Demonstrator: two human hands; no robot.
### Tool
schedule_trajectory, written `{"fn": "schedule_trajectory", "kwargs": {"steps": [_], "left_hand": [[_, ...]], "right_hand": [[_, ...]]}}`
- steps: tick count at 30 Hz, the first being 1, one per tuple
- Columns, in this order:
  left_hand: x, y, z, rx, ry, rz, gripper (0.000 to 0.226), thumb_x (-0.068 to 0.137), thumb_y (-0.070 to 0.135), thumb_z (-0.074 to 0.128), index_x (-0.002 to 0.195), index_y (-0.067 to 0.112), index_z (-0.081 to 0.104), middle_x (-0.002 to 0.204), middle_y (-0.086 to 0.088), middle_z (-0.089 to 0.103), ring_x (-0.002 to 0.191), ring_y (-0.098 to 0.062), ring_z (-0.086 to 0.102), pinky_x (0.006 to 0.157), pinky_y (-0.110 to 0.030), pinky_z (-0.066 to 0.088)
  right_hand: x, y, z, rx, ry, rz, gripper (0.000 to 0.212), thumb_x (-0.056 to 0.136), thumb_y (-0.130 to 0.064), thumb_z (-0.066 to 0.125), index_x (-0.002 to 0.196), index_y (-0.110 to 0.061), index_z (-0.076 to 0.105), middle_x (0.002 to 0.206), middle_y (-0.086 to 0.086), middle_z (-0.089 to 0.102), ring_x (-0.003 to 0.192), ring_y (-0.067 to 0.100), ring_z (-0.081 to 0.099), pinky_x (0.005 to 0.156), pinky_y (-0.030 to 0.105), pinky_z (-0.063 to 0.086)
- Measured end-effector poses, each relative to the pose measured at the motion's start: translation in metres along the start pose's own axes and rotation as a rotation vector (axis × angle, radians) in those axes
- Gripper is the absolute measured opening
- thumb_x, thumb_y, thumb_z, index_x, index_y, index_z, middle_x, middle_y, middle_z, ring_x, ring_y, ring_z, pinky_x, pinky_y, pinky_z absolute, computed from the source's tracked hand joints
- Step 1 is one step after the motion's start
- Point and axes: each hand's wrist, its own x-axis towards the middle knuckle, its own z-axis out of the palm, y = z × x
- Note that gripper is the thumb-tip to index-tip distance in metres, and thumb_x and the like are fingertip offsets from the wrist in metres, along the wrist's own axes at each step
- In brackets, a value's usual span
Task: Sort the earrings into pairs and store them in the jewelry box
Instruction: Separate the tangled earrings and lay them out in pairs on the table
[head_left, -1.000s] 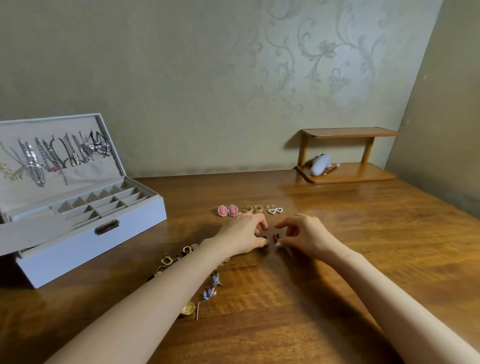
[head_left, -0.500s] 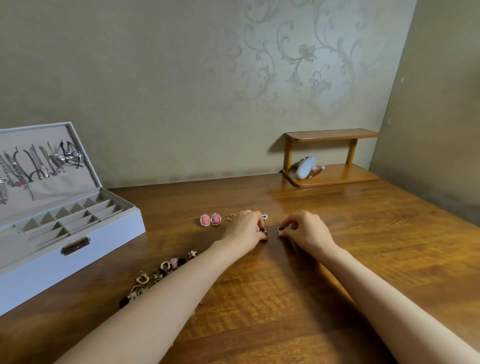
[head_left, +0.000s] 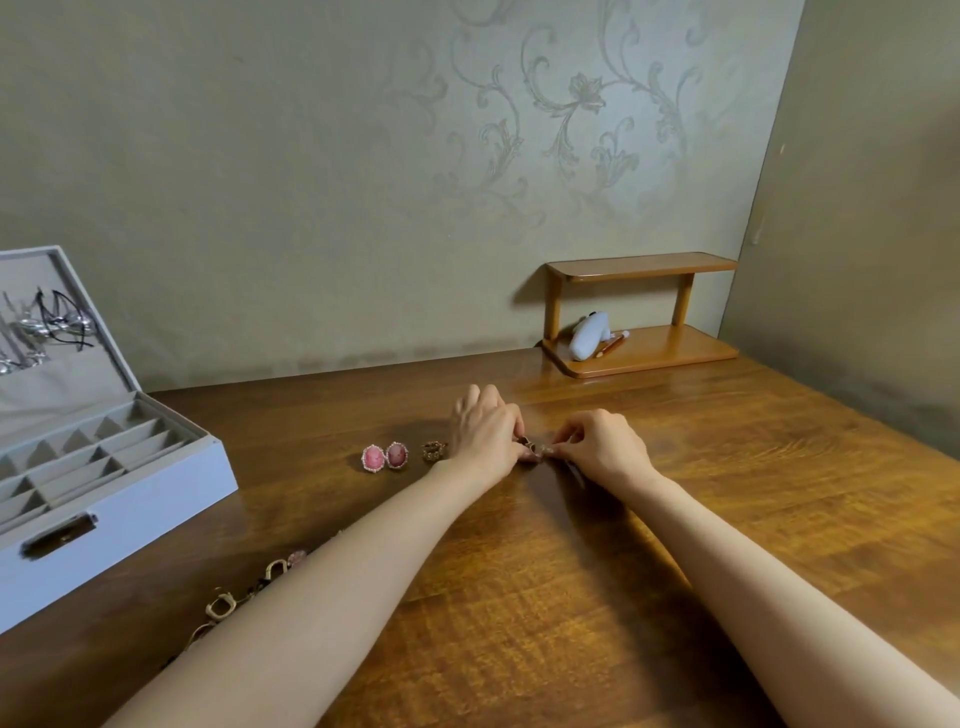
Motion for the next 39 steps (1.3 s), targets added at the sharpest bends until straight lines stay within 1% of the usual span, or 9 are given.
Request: {"fn": "schedule_trajectory", "kwargs": {"steps": [4,8,11,15,23,30,33,35,39], "left_hand": [[0.008,-0.001,0.003,0.010,-0.002,-0.012,0.027,0.079,0.039,0.068,0.098,0.019,0.064,0.114,-0.002,0.048,0.112,-0.022,0.036,0.096,-0.032,0.030],[0.012,-0.001,0.006,0.005,-0.001,-0.012,0.029,0.078,0.041,0.068,0.098,0.019,0.064,0.113,-0.002,0.049,0.112,-0.022,0.037,0.096,-0.033,0.030],[0.013,-0.002,0.007,0.004,-0.001,-0.005,0.028,0.080,0.039,0.067,0.099,0.019,0.063,0.114,-0.002,0.049,0.113,-0.022,0.037,0.097,-0.033,0.030],[0.012,-0.003,0.009,0.013,-0.005,0.002,0.025,0.083,0.037,0.065,0.101,0.020,0.061,0.115,-0.003,0.049,0.114,-0.022,0.037,0.098,-0.034,0.029],[-0.003,-0.009,-0.009,0.018,-0.014,-0.005,0.046,0.077,0.041,0.069,0.115,0.020,0.054,0.120,-0.002,0.050,0.117,-0.021,0.036,0.099,-0.033,0.029],[-0.060,-0.022,-0.045,-0.025,-0.008,-0.082,0.045,0.076,0.043,0.070,0.115,0.025,0.056,0.122,0.001,0.051,0.117,-0.019,0.038,0.095,-0.032,0.031],[-0.090,-0.028,-0.053,-0.046,-0.032,-0.116,0.046,0.076,0.044,0.070,0.115,0.025,0.056,0.124,0.001,0.051,0.119,-0.019,0.038,0.101,-0.036,0.032],[-0.109,-0.033,-0.058,-0.063,-0.036,-0.129,0.046,0.076,0.044,0.070,0.115,0.025,0.057,0.127,0.001,0.050,0.122,-0.020,0.037,0.103,-0.035,0.031],[-0.140,-0.053,-0.073,-0.122,0.020,-0.144,0.041,0.076,0.042,0.071,0.111,0.024,0.060,0.125,0.003,0.052,0.117,-0.018,0.039,0.093,-0.029,0.033]], "right_hand": [[0.007,0.000,0.003,-0.012,0.038,0.039,0.011,0.084,-0.031,0.066,0.080,-0.021,0.063,0.087,-0.002,0.066,0.085,0.018,0.061,0.075,0.034,0.052],[0.008,-0.002,0.011,-0.043,0.156,0.115,0.016,0.085,-0.033,0.061,0.085,-0.017,0.060,0.086,-0.001,0.063,0.082,0.019,0.058,0.069,0.029,0.042],[0.007,-0.005,0.018,-0.081,0.190,0.109,0.016,0.085,-0.032,0.059,0.088,-0.017,0.060,0.090,0.000,0.065,0.087,0.021,0.060,0.069,0.029,0.042],[0.005,-0.005,0.017,-0.058,0.152,0.080,0.014,0.085,-0.034,0.061,0.084,-0.020,0.060,0.089,-0.002,0.065,0.083,0.017,0.058,0.067,0.028,0.040],[-0.010,-0.006,0.009,0.010,0.095,0.094,0.012,0.085,-0.034,0.062,0.087,-0.022,0.063,0.089,-0.003,0.068,0.086,0.017,0.062,0.071,0.029,0.048],[-0.047,-0.024,0.010,0.113,0.060,0.027,0.010,0.084,-0.026,0.062,0.088,-0.019,0.067,0.085,-0.001,0.066,0.086,0.020,0.062,0.073,0.030,0.048],[-0.065,-0.038,0.018,0.131,0.058,-0.011,0.008,0.083,-0.026,0.063,0.086,-0.019,0.067,0.083,0.000,0.067,0.085,0.020,0.063,0.071,0.029,0.047],[-0.076,-0.050,0.024,0.147,0.064,-0.039,0.008,0.082,-0.026,0.063,0.084,-0.020,0.067,0.079,-0.004,0.063,0.082,0.019,0.062,0.069,0.027,0.044],[-0.090,-0.080,0.038,0.166,0.007,-0.132,0.008,0.080,-0.026,0.066,0.085,-0.022,0.069,0.078,-0.007,0.061,0.082,0.016,0.060,0.070,0.026,0.044]]}}
